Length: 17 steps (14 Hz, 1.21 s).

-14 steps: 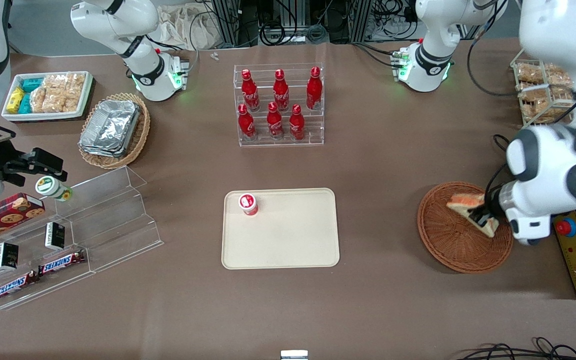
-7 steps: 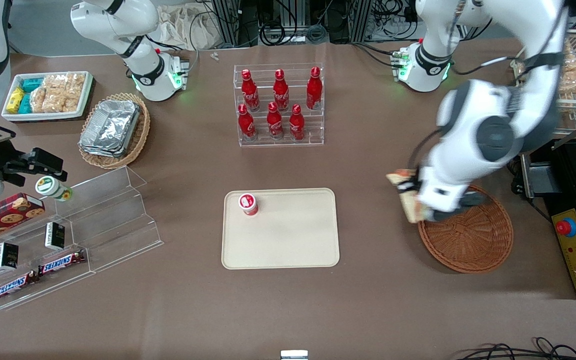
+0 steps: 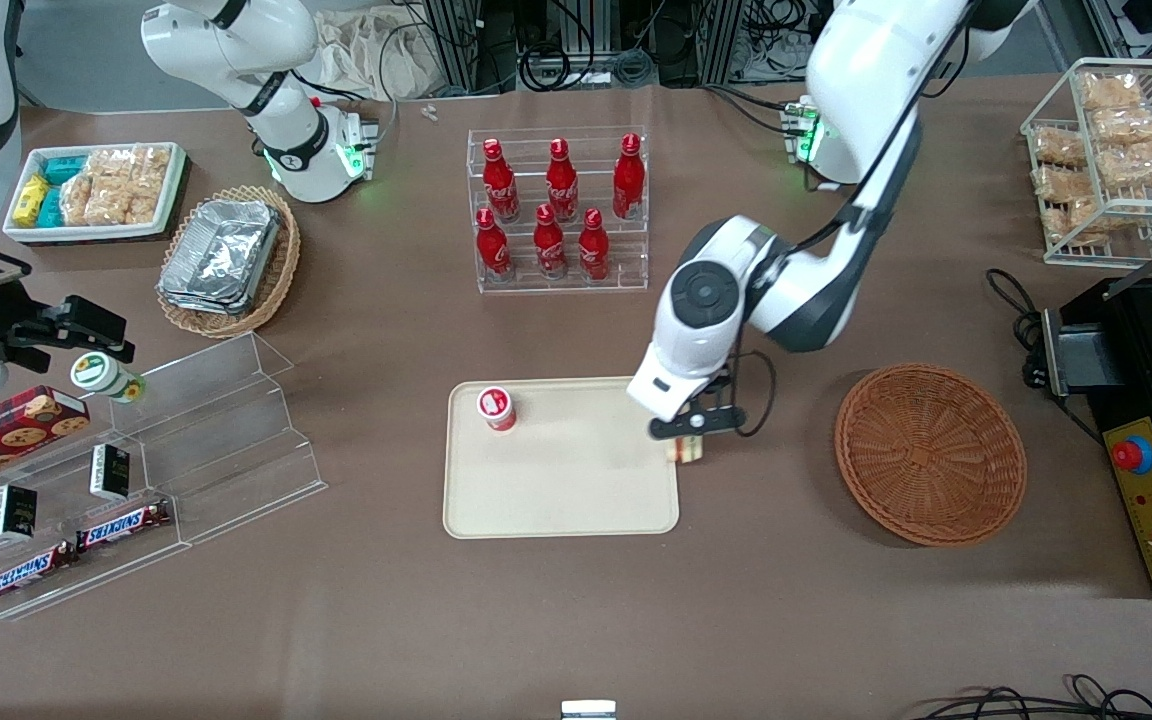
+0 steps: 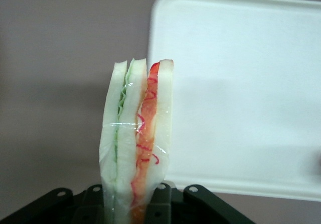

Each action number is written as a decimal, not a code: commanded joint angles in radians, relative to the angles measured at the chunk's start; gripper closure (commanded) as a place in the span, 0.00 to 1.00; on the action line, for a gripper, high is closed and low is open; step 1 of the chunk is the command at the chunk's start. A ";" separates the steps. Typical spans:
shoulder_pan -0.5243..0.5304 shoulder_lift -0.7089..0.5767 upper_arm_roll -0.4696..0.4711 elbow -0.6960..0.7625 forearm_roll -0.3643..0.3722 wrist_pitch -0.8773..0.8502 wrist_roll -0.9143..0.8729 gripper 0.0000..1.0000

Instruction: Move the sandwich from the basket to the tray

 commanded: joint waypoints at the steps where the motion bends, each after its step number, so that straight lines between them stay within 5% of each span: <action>1: -0.025 0.103 0.012 0.076 0.024 0.091 -0.014 1.00; 3: -0.025 0.137 0.015 0.076 0.035 0.154 0.010 0.96; 4: -0.022 0.146 0.015 0.076 0.080 0.176 0.042 0.67; 5: -0.020 0.152 0.015 0.076 0.116 0.191 0.046 0.03; 9: -0.014 0.120 0.017 0.072 0.125 0.179 0.038 0.00; 14: 0.032 -0.098 0.015 0.098 0.113 -0.170 0.000 0.00; 17: 0.113 -0.219 0.014 0.099 0.067 -0.350 0.192 0.00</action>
